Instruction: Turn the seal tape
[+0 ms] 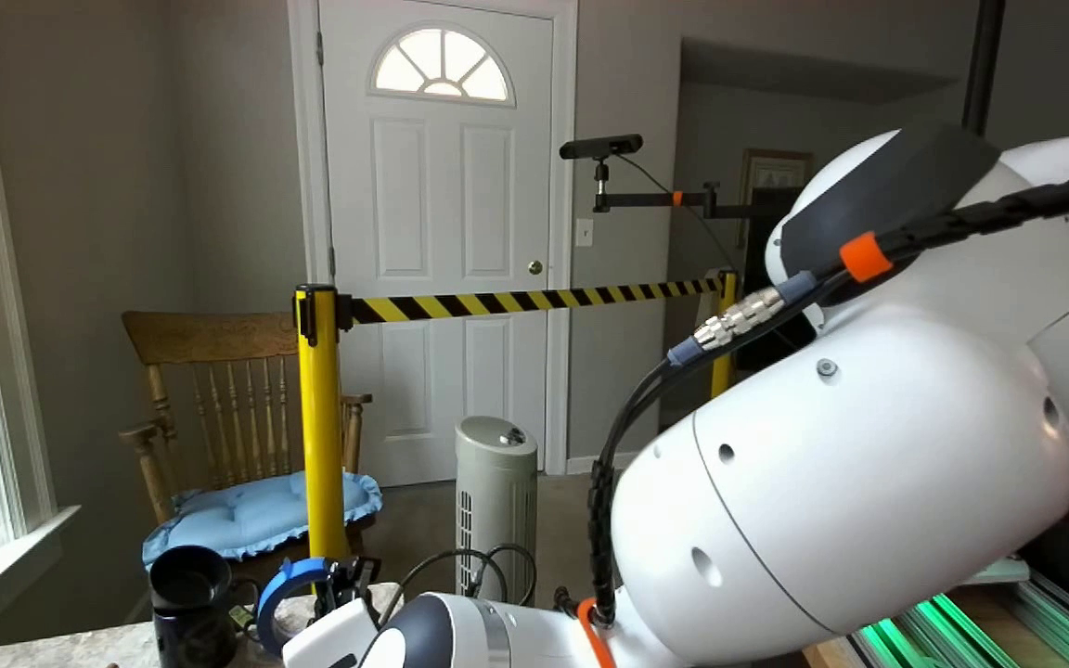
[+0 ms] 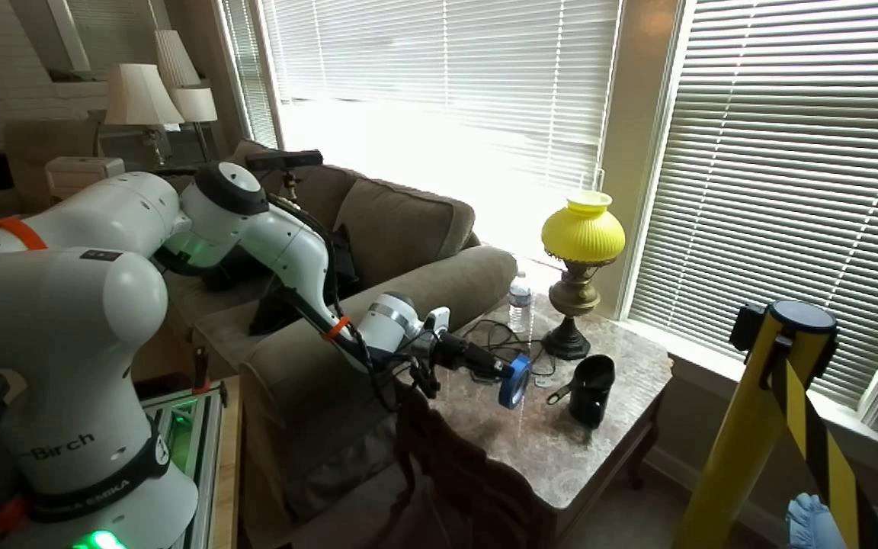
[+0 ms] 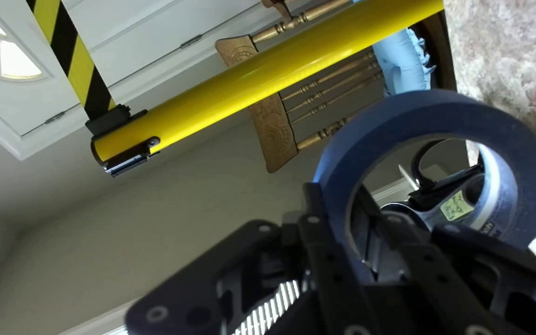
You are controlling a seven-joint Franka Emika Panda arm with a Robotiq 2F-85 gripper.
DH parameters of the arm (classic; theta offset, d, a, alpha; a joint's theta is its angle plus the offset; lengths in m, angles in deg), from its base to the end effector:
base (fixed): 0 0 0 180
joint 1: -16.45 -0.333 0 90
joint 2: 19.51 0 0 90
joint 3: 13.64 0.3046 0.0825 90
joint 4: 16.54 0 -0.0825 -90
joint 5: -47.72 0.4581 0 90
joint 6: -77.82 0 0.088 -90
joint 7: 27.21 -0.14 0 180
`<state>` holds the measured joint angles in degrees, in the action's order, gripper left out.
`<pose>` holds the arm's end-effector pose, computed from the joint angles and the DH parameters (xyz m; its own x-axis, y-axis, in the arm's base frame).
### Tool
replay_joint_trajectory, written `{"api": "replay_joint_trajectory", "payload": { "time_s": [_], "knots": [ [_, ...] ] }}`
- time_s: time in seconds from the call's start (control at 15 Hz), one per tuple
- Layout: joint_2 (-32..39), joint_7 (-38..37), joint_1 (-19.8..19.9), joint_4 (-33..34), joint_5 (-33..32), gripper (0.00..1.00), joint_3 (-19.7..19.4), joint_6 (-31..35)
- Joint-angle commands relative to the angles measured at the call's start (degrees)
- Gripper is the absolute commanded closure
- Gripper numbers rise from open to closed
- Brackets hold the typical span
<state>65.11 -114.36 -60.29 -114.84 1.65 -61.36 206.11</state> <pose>0.5963 0.1673 -0.0797 0.7015 0.5402 0.4648 -0.3679 -0.2841 0.8854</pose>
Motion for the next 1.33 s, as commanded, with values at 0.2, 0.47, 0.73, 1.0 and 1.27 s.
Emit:
{"api": "replay_joint_trajectory", "payload": {
  "time_s": [0.2,0.47,0.73,1.0,1.27],
  "knots": [
    [0.65,-8.2,4.49,6.95,-2.71,0.95,5.15,-8.97],
    [1.41,-14.39,7.54,11.61,-3.52,0.95,9.78,-15.62],
    [0.62,-18.68,9.54,12.3,-6.69,0.95,13.01,-19.86],
    [0.63,-22.6,14.71,15.71,-11.14,0.95,17.65,-21.67],
    [0.06,-22.96,19.51,17.68,-16.52,0.95,22.37,-25.09]
  ]
}}
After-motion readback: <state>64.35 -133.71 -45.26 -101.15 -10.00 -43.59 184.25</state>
